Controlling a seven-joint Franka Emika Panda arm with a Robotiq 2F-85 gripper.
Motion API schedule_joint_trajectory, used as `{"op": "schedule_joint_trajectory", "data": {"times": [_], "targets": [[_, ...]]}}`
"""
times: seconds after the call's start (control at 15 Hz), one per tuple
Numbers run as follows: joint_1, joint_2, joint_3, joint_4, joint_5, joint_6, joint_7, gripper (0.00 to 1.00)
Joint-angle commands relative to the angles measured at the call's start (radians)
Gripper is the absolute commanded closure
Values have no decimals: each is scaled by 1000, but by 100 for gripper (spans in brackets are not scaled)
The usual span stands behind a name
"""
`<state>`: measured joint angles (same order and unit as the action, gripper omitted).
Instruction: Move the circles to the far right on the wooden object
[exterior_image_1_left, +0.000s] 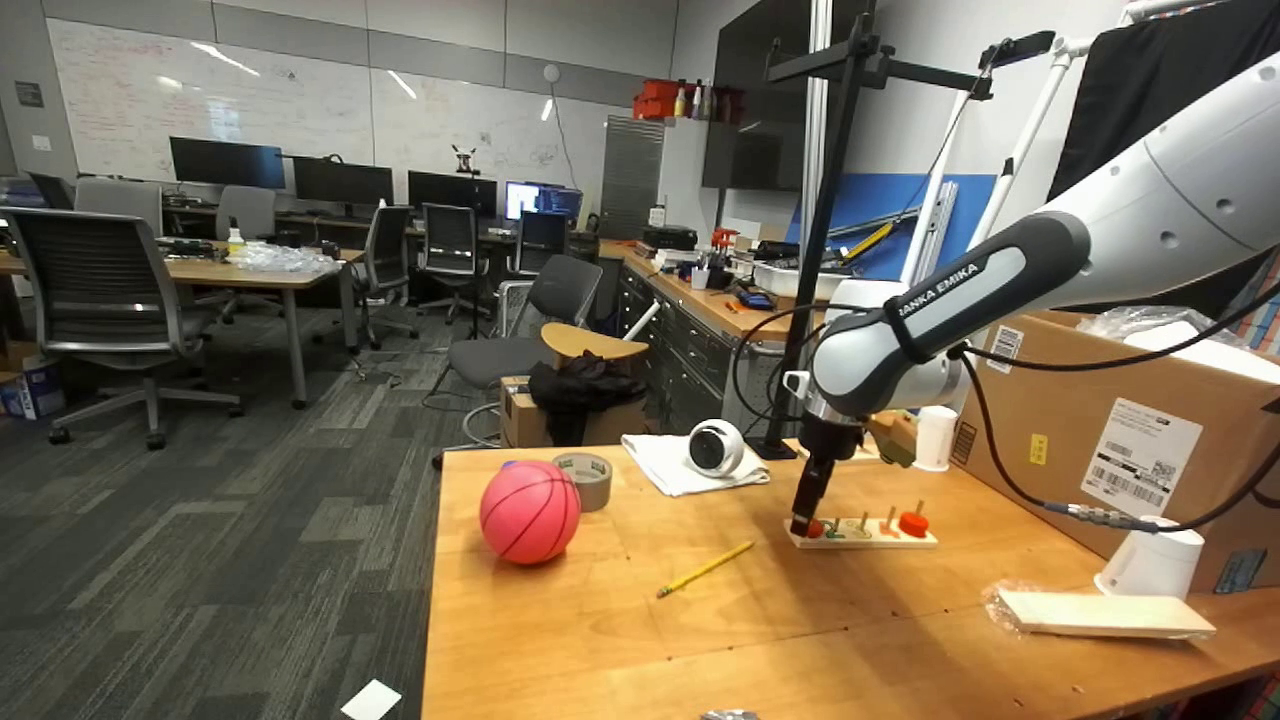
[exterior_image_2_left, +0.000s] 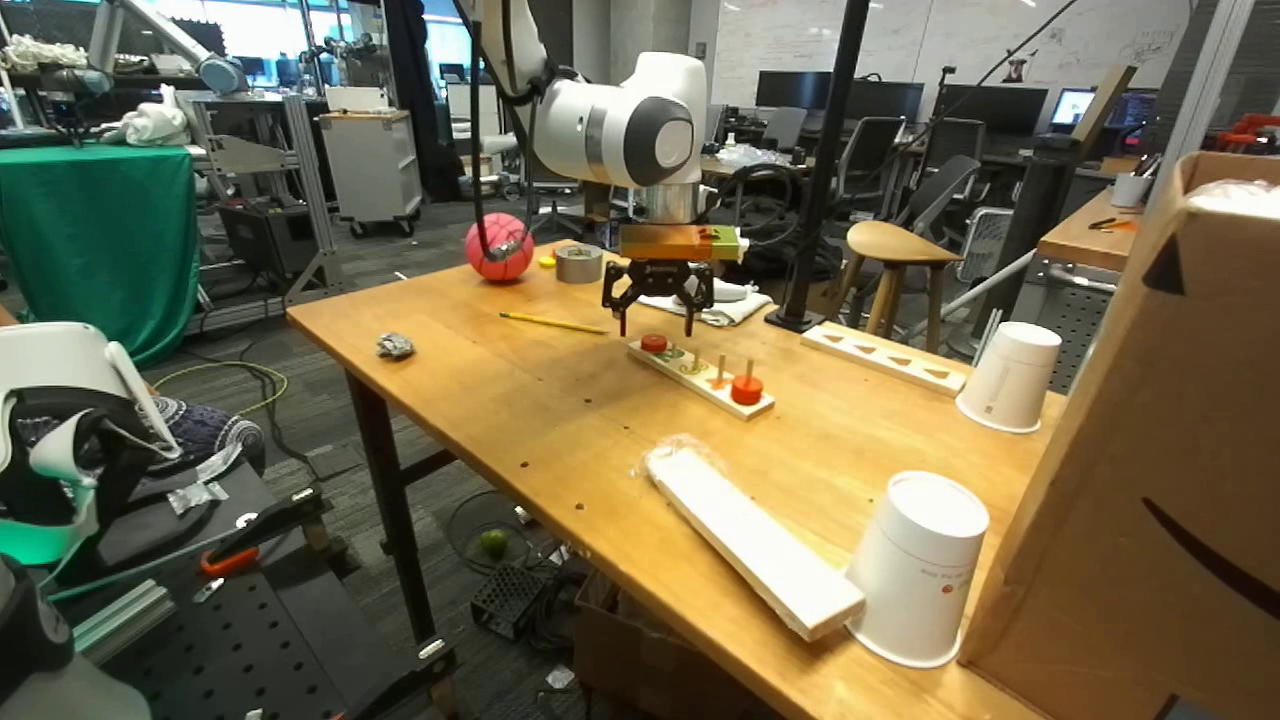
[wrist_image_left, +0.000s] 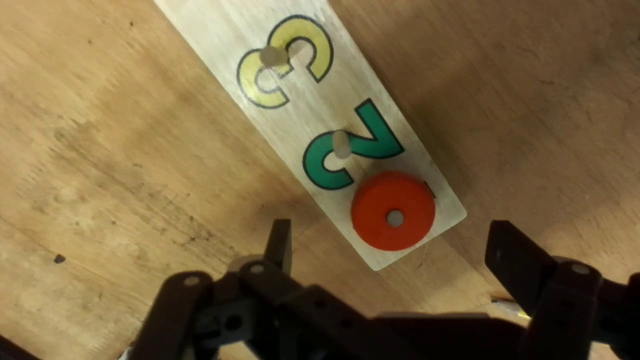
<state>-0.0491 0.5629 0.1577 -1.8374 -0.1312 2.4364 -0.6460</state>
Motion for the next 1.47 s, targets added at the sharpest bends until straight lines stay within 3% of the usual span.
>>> {"op": "schedule_joint_trajectory", "data": {"times": [0.0, 0.07, 0.2, 0.33, 0.8, 1.4], "targets": [[-4, 19, 1, 46, 12, -30, -24, 13], [-4, 21, 0, 48, 11, -31, -24, 13], [-5, 24, -1, 50, 13, -38, -24, 28], [-6, 25, -3, 50, 12, -43, -24, 26], [-7, 25, -1, 57, 14, -51, -28, 83], [13, -11, -7, 46, -9, -47, -23, 81]]}}
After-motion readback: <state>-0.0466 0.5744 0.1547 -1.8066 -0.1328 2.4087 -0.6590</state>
